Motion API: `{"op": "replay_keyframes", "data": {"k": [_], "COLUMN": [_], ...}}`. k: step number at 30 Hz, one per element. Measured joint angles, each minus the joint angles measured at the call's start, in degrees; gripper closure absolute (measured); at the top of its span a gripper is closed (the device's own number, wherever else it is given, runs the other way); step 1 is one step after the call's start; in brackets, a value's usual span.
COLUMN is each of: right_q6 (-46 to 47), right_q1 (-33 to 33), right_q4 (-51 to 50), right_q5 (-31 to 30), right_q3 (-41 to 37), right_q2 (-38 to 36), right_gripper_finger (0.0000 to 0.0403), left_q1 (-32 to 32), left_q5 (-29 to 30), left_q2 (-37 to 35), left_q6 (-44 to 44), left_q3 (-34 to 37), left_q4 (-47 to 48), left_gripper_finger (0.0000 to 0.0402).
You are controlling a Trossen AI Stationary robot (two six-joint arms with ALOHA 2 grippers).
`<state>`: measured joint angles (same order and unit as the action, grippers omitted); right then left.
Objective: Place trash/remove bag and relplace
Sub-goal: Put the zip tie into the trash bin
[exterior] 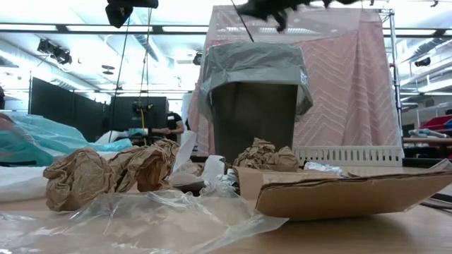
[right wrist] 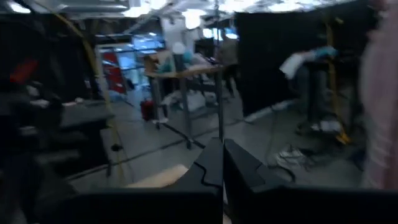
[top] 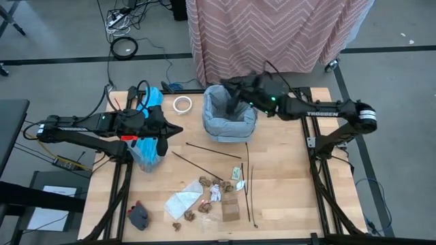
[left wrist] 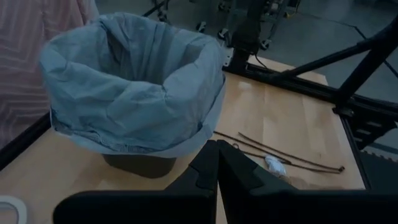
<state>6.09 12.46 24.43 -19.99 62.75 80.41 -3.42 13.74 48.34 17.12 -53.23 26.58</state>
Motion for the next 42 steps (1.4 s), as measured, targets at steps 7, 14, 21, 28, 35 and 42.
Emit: {"op": "replay_keyframes", "data": {"k": [7, 14, 21, 28, 35, 42], "right_q6": [0.6, -0.1, 3.5, 19.8, 29.8, 40.5], "right_q1": [0.7, 0.7, 0.5, -10.1, -31.1, -36.0], "right_q4": [1.0, 1.4, 1.6, -26.3, -54.1, -62.0], "right_q5": [0.2, 3.4, 1.9, 13.6, 7.6, 8.2], "right_q3": [-10.1, -10.4, -10.4, -10.3, -10.4, -10.4], "right_q2": [-2.8, -2.1, -4.6, -17.1, -18.5, -5.7], "right_gripper_finger": [0.0403, 0.0342, 0.0222, 0.0210, 0.0239, 0.0241], "left_q1": [0.0, 0.0, 0.0, 0.0, 0.0, 0.0], "left_q5": [3.3, 3.4, 3.4, 2.9, 2.8, 2.7], "left_q2": [0.0, 0.0, 0.0, 0.0, 0.0, 0.0], "left_q6": [-0.8, -1.9, -1.9, -1.9, -1.9, -1.9], "left_q3": [0.0, 0.0, 0.0, 0.0, 0.0, 0.0], "left_q4": [-0.2, -0.2, -0.2, -0.1, -0.1, -0.1], "left_gripper_finger": [0.0387, 0.0387, 0.0387, 0.0387, 0.0387, 0.0387]}}
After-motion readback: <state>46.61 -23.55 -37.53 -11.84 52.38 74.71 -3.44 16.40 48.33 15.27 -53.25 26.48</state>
